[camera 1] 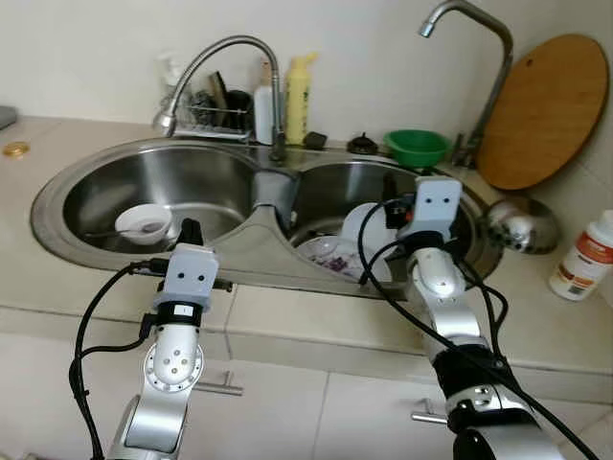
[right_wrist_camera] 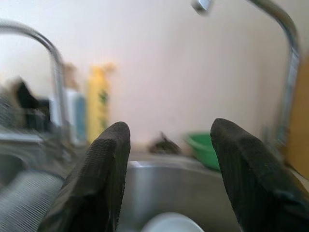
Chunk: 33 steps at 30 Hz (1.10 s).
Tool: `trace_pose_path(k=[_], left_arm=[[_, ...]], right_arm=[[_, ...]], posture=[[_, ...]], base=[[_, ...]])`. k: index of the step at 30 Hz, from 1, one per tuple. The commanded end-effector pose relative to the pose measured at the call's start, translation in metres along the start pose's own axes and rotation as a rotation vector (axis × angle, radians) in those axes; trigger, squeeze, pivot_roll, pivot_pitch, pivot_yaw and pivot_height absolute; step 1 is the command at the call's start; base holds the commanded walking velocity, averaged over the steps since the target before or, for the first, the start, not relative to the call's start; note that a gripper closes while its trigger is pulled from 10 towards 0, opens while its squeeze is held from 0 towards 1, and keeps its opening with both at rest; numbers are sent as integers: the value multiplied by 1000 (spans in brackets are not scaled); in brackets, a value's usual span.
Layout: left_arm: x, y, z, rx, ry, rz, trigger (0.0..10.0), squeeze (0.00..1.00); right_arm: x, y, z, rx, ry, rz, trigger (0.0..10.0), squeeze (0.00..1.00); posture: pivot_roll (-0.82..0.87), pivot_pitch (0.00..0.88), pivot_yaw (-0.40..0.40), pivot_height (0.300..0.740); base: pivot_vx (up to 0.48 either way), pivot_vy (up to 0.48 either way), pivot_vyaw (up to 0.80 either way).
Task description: Kitchen organization
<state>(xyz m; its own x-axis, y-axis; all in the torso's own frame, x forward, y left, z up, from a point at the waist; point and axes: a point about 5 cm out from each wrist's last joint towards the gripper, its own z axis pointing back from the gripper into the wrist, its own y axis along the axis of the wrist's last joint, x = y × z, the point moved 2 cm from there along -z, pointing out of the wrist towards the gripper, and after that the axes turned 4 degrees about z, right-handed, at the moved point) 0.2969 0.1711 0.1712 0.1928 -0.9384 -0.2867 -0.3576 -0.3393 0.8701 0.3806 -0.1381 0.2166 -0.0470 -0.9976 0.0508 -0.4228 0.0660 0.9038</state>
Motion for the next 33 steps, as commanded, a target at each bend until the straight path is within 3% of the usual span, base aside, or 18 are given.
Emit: trace_pose_path(k=[1, 33], left_arm=[[-3, 3, -1, 16, 0, -4, 10000, 0], [1, 4, -2, 25, -20, -4, 10000, 0]], right_arm=[[-9, 13, -1, 57, 30, -31, 10000, 0], [-23, 24, 13, 72, 94, -53, 10000, 0]], posture=[[-5, 0, -32, 740], [-7, 0, -29, 740]], base=[[0, 469, 0], [0, 469, 0]])
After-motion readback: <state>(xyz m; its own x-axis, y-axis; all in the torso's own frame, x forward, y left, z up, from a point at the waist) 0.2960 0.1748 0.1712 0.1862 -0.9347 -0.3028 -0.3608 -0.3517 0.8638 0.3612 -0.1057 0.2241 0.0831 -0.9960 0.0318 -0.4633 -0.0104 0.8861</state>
